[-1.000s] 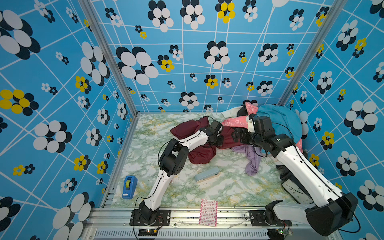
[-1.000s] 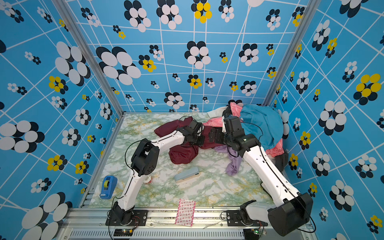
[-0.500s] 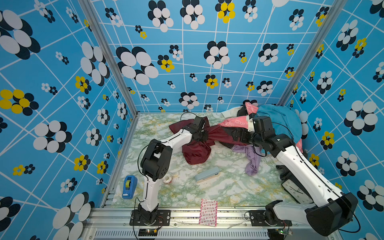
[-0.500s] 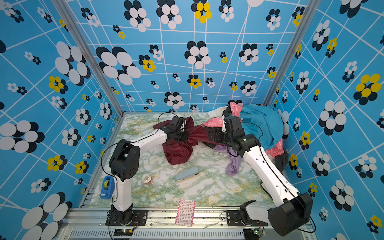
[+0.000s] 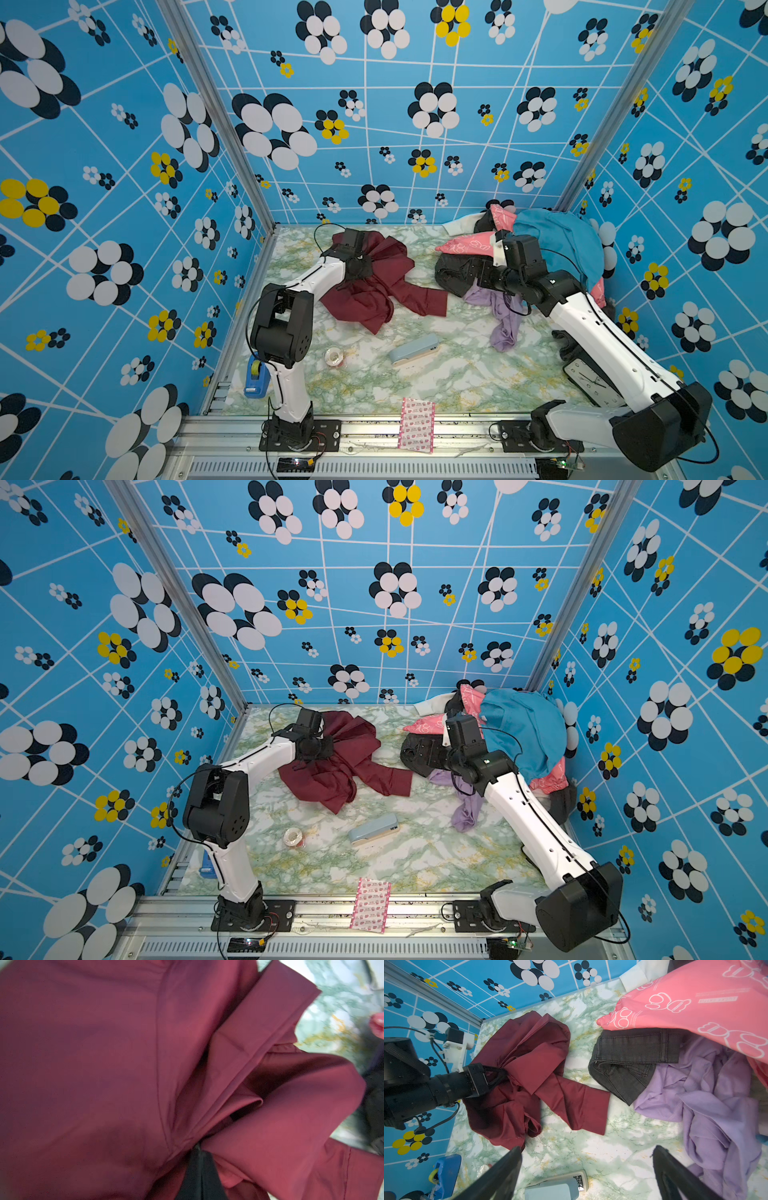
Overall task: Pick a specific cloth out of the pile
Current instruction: 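Drag the maroon cloth with the left gripper toward the near corner of the table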
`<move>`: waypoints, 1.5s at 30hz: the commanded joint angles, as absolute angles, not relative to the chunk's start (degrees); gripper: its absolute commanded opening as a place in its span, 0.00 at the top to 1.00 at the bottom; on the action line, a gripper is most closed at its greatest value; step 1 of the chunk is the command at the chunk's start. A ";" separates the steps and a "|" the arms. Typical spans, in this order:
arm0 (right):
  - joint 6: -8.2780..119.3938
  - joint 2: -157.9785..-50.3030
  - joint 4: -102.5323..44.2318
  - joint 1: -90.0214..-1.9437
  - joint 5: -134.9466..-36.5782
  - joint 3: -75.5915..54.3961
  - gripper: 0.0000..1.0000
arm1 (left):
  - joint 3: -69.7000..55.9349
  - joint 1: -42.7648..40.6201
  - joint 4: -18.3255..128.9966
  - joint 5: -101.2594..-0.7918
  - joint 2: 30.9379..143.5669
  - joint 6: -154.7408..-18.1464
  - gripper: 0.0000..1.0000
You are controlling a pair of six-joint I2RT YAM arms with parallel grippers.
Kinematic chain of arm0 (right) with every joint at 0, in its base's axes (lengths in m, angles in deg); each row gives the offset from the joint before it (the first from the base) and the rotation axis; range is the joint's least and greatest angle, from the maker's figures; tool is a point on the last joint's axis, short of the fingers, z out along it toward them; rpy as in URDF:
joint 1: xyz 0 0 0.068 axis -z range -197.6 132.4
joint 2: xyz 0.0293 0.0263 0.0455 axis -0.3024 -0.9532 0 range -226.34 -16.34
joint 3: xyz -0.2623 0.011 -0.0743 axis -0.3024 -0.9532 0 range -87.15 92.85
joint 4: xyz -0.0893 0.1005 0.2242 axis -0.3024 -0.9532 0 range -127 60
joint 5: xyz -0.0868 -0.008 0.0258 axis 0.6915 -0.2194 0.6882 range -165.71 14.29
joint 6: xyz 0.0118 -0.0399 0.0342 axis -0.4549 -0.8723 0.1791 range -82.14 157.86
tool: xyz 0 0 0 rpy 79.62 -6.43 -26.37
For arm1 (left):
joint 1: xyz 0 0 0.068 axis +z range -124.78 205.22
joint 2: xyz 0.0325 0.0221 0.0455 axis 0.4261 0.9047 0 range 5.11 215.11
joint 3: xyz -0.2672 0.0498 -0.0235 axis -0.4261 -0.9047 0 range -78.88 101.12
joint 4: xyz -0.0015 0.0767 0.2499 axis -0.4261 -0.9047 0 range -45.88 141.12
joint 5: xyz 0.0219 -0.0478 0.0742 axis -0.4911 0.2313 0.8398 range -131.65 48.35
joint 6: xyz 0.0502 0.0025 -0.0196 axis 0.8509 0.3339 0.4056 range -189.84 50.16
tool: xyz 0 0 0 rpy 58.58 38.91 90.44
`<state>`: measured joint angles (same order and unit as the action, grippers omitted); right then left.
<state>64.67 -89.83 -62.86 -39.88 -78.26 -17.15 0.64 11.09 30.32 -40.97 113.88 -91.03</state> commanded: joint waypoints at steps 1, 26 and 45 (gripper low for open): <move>65.81 -90.35 -61.60 -39.48 -79.58 -17.66 0.01 | 0.04 15.09 27.85 -37.32 112.29 -90.63 1.00; 65.63 -89.93 -61.90 -39.43 -79.82 -17.71 0.01 | 0.25 28.83 31.68 -37.24 111.46 -95.17 0.56; 58.89 -86.29 -65.44 -39.43 -74.92 -17.69 0.01 | -21.28 27.08 42.19 -43.09 80.63 -87.63 0.01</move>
<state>62.11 -88.30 -62.93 -39.84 -77.84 -17.28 -18.00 27.68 39.45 -40.24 83.87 -90.87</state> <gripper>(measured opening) 0.991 0.992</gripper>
